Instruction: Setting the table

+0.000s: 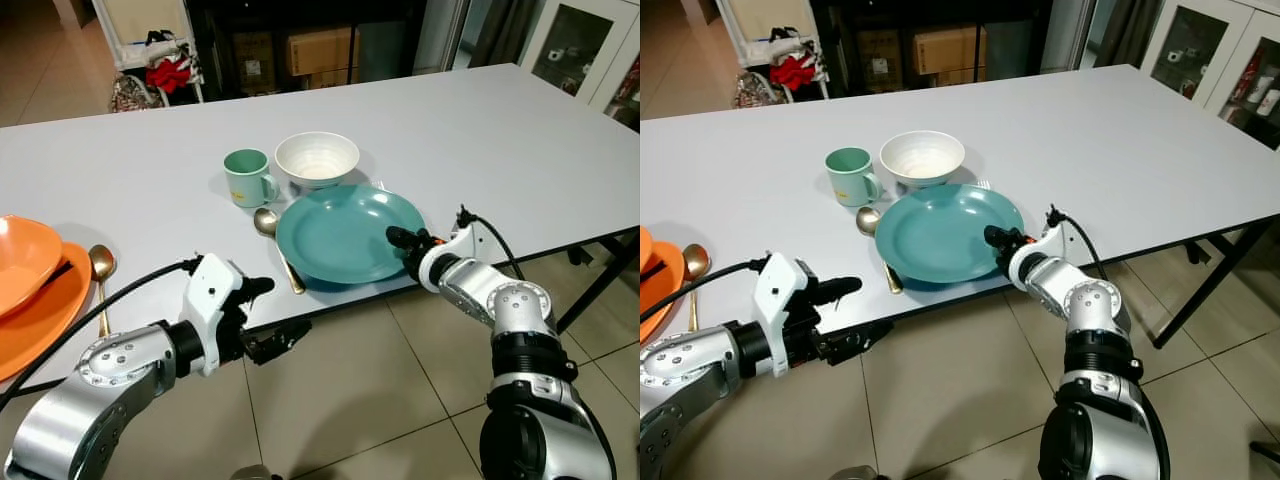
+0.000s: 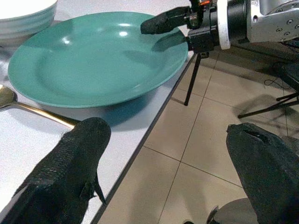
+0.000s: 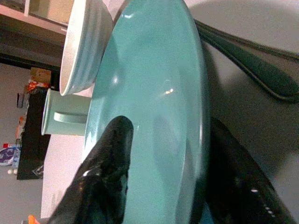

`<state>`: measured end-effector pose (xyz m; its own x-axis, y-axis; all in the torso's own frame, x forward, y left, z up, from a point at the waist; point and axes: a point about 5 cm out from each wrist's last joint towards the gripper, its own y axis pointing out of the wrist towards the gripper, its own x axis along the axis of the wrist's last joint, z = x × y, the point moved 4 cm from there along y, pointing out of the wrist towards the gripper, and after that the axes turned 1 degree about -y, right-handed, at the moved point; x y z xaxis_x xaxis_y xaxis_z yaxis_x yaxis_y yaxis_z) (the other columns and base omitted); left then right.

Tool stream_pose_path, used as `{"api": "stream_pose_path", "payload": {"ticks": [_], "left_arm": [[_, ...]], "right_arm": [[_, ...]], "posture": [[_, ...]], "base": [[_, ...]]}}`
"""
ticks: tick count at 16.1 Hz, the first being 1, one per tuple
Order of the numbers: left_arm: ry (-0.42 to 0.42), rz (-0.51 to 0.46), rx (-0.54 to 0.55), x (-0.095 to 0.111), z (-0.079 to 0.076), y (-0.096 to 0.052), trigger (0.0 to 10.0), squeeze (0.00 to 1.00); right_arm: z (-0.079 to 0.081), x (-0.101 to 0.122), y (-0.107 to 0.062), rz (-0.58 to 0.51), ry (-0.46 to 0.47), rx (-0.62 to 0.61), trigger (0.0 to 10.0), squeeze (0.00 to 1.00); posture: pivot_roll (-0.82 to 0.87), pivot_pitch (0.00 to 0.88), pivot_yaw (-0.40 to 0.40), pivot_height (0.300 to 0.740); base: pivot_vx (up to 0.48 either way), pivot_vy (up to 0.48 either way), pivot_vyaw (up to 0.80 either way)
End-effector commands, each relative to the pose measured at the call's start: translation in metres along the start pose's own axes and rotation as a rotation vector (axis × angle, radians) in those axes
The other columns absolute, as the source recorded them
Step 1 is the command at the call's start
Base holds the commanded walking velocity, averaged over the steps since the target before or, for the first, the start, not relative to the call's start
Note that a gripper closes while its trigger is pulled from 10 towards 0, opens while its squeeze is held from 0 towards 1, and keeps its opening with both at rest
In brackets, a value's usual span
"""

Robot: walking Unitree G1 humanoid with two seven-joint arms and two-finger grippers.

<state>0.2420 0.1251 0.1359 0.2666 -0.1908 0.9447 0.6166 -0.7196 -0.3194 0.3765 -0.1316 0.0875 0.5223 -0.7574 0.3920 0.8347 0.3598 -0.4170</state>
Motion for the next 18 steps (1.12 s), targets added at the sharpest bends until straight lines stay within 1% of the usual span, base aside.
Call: {"api": "stream_pose_path", "payload": {"ticks": [1, 3, 4, 6, 8, 9, 11, 12, 15, 16, 17, 18], "left_arm": [[0.008, 0.015, 0.012, -0.003, 0.002, 0.000, 10.0, 0.00], [0.010, 0.016, 0.011, -0.003, 0.003, 0.001, 10.0, 0.00], [0.011, 0.015, 0.011, -0.002, 0.003, 0.002, 10.0, 0.00], [0.012, 0.014, 0.011, -0.002, 0.003, 0.002, 10.0, 0.00], [0.013, 0.011, 0.010, -0.002, 0.002, 0.004, 10.0, 0.00], [0.013, 0.010, 0.009, -0.001, 0.002, 0.004, 10.0, 0.00], [0.014, 0.010, 0.008, -0.001, 0.002, 0.005, 10.0, 0.00], [0.015, 0.009, 0.007, -0.001, 0.001, 0.006, 10.0, 0.00], [0.018, 0.008, 0.007, -0.001, 0.001, 0.006, 10.0, 0.00], [0.018, 0.008, 0.007, -0.001, 0.001, 0.006, 10.0, 0.00], [0.020, 0.008, 0.008, -0.001, 0.001, 0.006, 10.0, 0.00], [0.023, 0.006, 0.012, -0.001, 0.001, 0.005, 10.0, 0.00]], "right_arm": [[0.004, 0.005, -0.003, -0.023, -0.014, 0.030, 10.0, 1.00], [0.006, 0.005, -0.010, -0.025, -0.042, 0.056, 10.0, 1.00], [0.002, 0.006, -0.017, -0.034, -0.045, 0.055, 10.0, 1.00], [0.000, 0.007, -0.021, -0.041, -0.043, 0.056, 10.0, 1.00], [-0.004, 0.008, -0.031, -0.053, -0.057, 0.058, 10.0, 1.00], [-0.006, 0.010, -0.039, -0.064, -0.062, 0.061, 10.0, 1.00], [-0.006, 0.011, -0.045, -0.072, -0.069, 0.066, 10.0, 1.00], [-0.009, 0.010, -0.059, -0.074, -0.076, 0.079, 10.0, 1.00], [-0.013, 0.006, -0.081, -0.064, -0.130, 0.102, 10.0, 1.00], [-0.014, 0.006, -0.084, -0.063, -0.132, 0.107, 10.0, 1.00], [-0.016, 0.005, -0.096, -0.060, -0.156, 0.128, 10.0, 1.00], [-0.018, 0.001, -0.112, -0.047, -0.226, 0.138, 10.0, 1.00]], "posture": [[0.11, 0.000, 0.005, 0.740], [0.10, 0.000, 0.007, 0.740], [0.10, 0.000, 0.008, 0.740], [0.10, 0.000, 0.009, 0.740], [0.10, 0.000, 0.012, 0.740], [0.09, 0.000, 0.014, 0.740], [0.09, 0.000, 0.014, 0.740], [0.09, 0.000, 0.014, 0.740], [0.09, 0.000, 0.016, 0.740], [0.09, 0.000, 0.016, 0.740], [0.09, 0.000, 0.014, 0.740], [0.09, 0.000, 0.014, 0.740]], "base": [[0.000, 0.000, 0.00], [0.000, 0.000, 0.00], [0.000, 0.000, 0.00], [0.000, 0.000, 0.00], [0.000, 0.000, 0.00], [0.000, 0.000, 0.00], [0.000, 0.000, 0.00], [0.000, 0.000, 0.00], [0.000, 0.000, 0.00], [0.000, 0.000, 0.00], [0.000, 0.000, 0.00], [0.000, 0.000, 0.00]]}}
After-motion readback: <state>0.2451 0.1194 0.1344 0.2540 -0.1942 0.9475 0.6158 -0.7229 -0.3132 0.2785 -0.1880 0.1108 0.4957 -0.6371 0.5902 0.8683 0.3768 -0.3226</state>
